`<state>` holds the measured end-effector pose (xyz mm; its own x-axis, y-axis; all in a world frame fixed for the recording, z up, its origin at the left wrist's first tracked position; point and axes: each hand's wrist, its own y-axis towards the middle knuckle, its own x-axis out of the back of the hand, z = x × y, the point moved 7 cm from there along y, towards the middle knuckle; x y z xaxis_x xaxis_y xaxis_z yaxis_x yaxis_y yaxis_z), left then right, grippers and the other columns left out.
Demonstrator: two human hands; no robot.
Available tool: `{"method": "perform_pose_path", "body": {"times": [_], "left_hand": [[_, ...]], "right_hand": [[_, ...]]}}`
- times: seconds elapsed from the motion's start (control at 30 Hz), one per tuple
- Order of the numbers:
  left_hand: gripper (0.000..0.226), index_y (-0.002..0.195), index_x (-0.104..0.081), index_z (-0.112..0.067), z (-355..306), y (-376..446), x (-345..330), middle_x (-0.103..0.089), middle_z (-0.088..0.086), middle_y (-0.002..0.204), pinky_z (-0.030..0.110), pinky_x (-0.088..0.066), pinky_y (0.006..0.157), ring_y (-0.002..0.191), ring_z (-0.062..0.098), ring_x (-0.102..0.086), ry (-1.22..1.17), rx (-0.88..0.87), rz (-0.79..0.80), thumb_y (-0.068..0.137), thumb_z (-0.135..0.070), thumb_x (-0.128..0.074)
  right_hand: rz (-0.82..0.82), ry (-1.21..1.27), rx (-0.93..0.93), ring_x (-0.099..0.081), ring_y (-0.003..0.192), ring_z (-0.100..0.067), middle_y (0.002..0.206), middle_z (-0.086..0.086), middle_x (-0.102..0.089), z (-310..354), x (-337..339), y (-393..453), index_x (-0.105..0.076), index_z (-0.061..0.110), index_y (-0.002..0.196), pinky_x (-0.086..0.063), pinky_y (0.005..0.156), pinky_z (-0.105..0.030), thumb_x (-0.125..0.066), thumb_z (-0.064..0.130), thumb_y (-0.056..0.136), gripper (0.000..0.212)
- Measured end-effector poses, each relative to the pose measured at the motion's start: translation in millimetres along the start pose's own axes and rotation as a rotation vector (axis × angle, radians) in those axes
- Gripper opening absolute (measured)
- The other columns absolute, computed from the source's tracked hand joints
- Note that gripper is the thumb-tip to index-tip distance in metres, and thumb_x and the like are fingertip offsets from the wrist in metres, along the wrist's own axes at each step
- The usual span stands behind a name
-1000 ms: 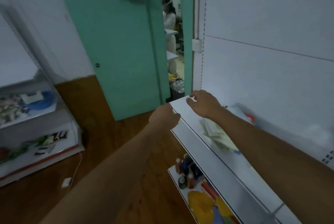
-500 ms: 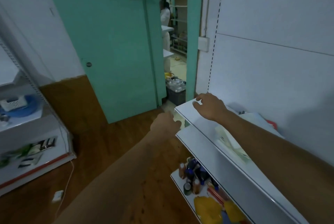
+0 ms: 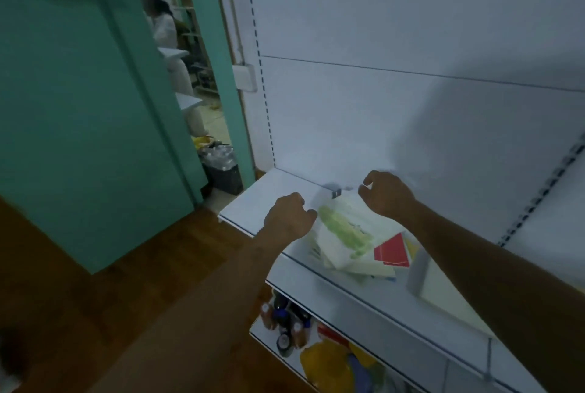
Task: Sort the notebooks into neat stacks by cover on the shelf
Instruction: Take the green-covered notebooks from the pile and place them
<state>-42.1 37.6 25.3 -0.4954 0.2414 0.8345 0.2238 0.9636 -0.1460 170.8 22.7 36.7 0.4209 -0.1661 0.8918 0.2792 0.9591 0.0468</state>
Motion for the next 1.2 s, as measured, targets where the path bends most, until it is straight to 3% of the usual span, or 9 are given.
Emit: {"method": "perform_pose_path", "body": {"times": [0.13,0.3,0.47,0.57,0.63,0.7,0.93,1.1,1.2], "left_hand": [[0.051,0.130,-0.048,-0.006,-11.5,23.3,-30.4,-0.054,0.014,0.131,0.034,-0.046,0.097,0.119,0.029,-0.052,0.041,-0.060,0.067,0.090,-0.036,-0.057],[0.052,0.130,-0.049,-0.006,-11.6,54.0,-53.1,-0.053,0.016,0.131,0.036,-0.045,0.098,0.122,0.031,-0.049,0.100,-0.109,0.152,0.088,-0.036,-0.055],[0.043,0.120,-0.050,-0.001,-2.7,73.9,-70.9,-0.056,0.017,0.124,0.033,-0.047,0.086,0.111,0.033,-0.056,0.057,-0.151,0.236,0.089,-0.030,-0.056],[0.046,0.119,-0.048,-0.003,2.7,82.6,-72.2,-0.056,0.017,0.122,0.036,-0.047,0.086,0.111,0.034,-0.056,0.064,-0.201,0.208,0.088,-0.034,-0.060],[0.050,0.119,-0.048,-0.003,5.2,84.8,-71.6,-0.057,0.016,0.121,0.033,-0.045,0.081,0.111,0.032,-0.056,0.043,-0.218,0.219,0.085,-0.036,-0.065],[0.056,0.117,-0.050,-0.003,8.0,85.4,-71.7,-0.059,0.015,0.119,0.031,-0.044,0.078,0.109,0.031,-0.057,0.015,-0.209,0.242,0.080,-0.038,-0.072],[0.063,0.108,-0.062,0.000,15.7,70.8,-80.4,-0.066,0.014,0.108,0.036,-0.056,0.080,0.099,0.028,-0.064,-0.095,-0.143,0.449,0.064,-0.040,-0.086],[0.049,0.108,-0.062,0.004,9.9,62.2,-74.2,-0.064,0.021,0.111,0.041,-0.056,0.085,0.099,0.033,-0.064,-0.170,-0.118,0.369,0.092,-0.042,-0.055],[0.040,0.102,-0.064,0.005,5.9,57.5,-72.8,-0.066,0.022,0.107,0.045,-0.057,0.083,0.094,0.035,-0.066,-0.270,-0.098,0.396,0.095,-0.033,-0.055]], "right_hand": [[0.036,0.005,-0.154,-0.059,0.092,-0.025,0.108,-0.012,-0.064,-39.4,-3.3,-15.2,-0.059,0.005,0.104,-0.047,0.080,-0.032,-0.047,0.025,0.091,0.027],[0.103,0.048,-0.358,-0.064,0.087,-0.027,0.096,-0.013,-0.065,-68.0,-19.0,-40.4,-0.059,0.002,0.105,-0.044,0.061,-0.025,-0.048,0.023,0.091,0.027],[0.116,0.155,-0.557,-0.063,0.093,-0.028,0.105,-0.017,-0.065,-75.4,-45.3,-60.4,-0.062,-0.001,0.105,-0.045,0.070,-0.024,-0.047,0.023,0.095,0.030],[0.079,0.288,-0.689,-0.056,0.062,-0.016,0.078,-0.010,-0.063,-75.7,-61.7,-71.7,-0.060,0.005,0.083,-0.042,0.046,-0.012,-0.045,0.018,0.096,0.024],[-0.002,0.335,-0.733,-0.057,0.062,-0.016,0.076,-0.009,-0.064,-71.3,-68.1,-74.7,-0.059,0.005,0.078,-0.050,0.055,-0.017,-0.048,0.020,0.093,0.024],[-0.086,0.349,-0.757,-0.065,0.077,-0.025,0.086,-0.012,-0.069,-67.4,-72.7,-78.0,-0.064,0.004,0.089,-0.055,0.071,-0.030,-0.053,0.024,0.087,0.023],[-0.191,0.641,-0.809,-0.061,0.090,-0.026,0.101,-0.011,-0.063,-57.0,-82.3,-79.9,-0.060,0.003,0.114,-0.052,0.077,-0.033,-0.059,0.024,0.089,0.033],[-0.204,0.875,-0.865,-0.056,0.094,-0.025,0.106,-0.008,-0.056,-63.0,-86.3,-86.0,-0.052,0.004,0.120,-0.051,0.088,-0.039,-0.070,0.022,0.085,0.044],[-0.206,0.897,-0.883,-0.057,0.089,-0.027,0.100,-0.009,-0.057,-68.6,-82.9,-90.9,-0.053,0.005,0.109,-0.052,0.079,-0.037,-0.074,0.022,0.082,0.039]]}}
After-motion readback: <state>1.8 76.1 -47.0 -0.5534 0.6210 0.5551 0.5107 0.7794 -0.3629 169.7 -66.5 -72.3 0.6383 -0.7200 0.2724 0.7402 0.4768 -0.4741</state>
